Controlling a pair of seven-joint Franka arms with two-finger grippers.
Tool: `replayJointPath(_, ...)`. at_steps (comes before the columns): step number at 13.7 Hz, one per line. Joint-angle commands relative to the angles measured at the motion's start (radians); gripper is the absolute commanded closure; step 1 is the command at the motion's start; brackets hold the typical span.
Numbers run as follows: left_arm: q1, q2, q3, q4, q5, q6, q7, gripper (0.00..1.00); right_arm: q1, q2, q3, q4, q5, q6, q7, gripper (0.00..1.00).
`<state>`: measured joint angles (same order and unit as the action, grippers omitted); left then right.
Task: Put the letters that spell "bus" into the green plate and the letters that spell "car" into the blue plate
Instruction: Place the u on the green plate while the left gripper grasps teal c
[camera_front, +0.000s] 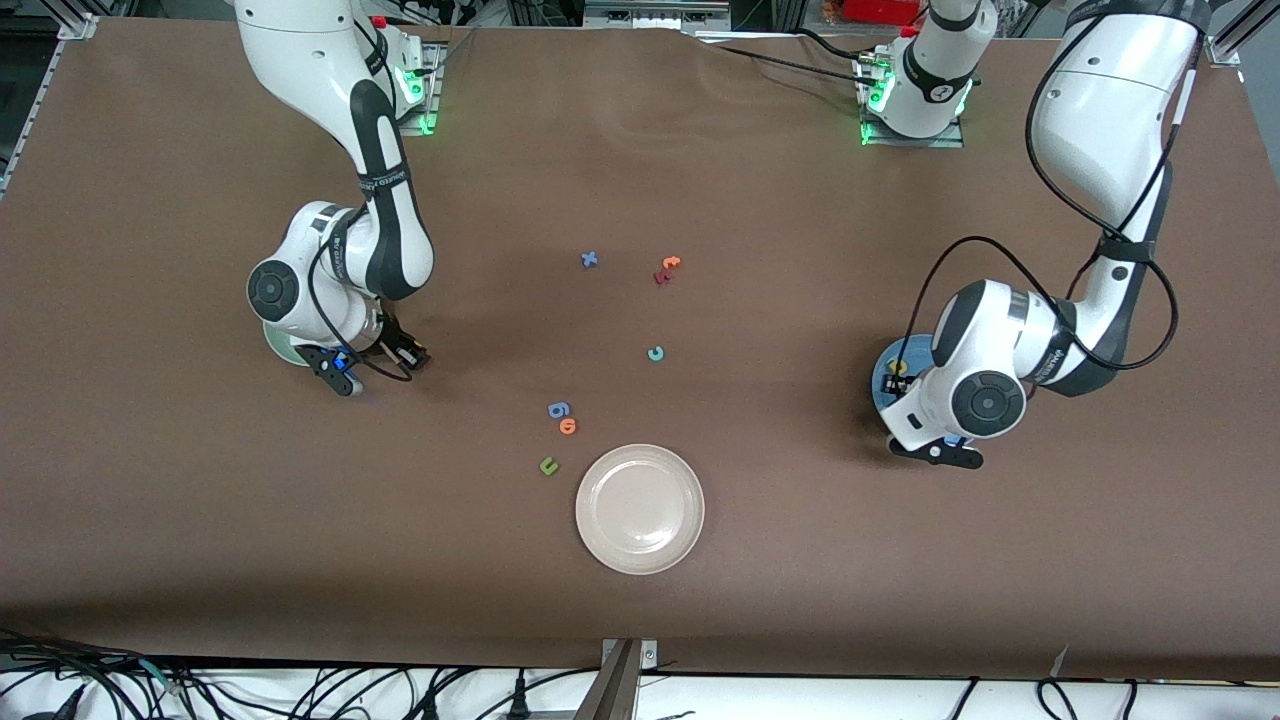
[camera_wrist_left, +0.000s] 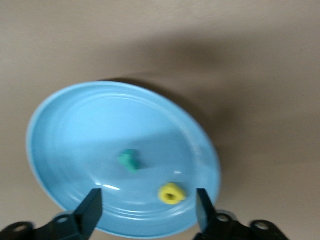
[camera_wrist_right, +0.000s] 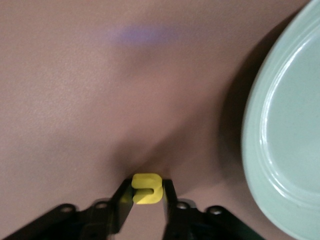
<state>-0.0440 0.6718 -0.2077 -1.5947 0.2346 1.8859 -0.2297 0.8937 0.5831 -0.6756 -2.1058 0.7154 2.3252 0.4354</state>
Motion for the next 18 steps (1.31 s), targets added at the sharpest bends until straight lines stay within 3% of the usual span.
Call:
replayJointPath(1, -0.059, -0.008, -0.018, 0.018, -0.105, 0.042, -0.19, 0.0, 0.022, -0.023, -0.042, -0.002, 0.012, -0.085, -0.006, 0.95)
replayJointPath(3, -0.059, -0.008, -0.085, 0.007, -0.185, 0.149, -0.328, 0.0, 0.034, -0.037, -0.099, 0.007, -0.02, -0.183, -0.007, 0.95)
replayJointPath(6, -0.098, -0.008, -0.162, -0.028, -0.186, 0.29, -0.621, 0.0, 0.059, -0.068, -0.185, 0.018, -0.117, -0.306, -0.012, 0.96)
replayJointPath(8, -0.172, 0.0, -0.162, -0.053, -0.181, 0.411, -0.773, 0.0, 0.06, -0.088, -0.226, 0.018, -0.189, -0.349, -0.035, 0.96)
replayJointPath(11, -0.255, 0.009, -0.153, -0.064, -0.163, 0.495, -0.955, 0.0, 0.057, -0.074, -0.266, -0.015, -0.195, -0.36, -0.124, 0.96)
replayJointPath(15, -0.327, 0.067, -0.154, -0.056, 0.018, 0.57, -1.189, 0.0, 0.054, -0.049, -0.266, -0.068, -0.194, -0.291, -0.145, 0.94)
replayJointPath(17, -0.347, 0.101, -0.153, -0.048, 0.093, 0.573, -1.263, 0.0, 0.047, -0.037, -0.265, -0.068, -0.194, -0.279, -0.162, 0.9)
replayJointPath(18, -0.353, 0.106, -0.154, -0.047, 0.113, 0.573, -1.28, 0.0, 0.048, -0.037, -0.265, -0.068, -0.194, -0.276, -0.165, 0.71)
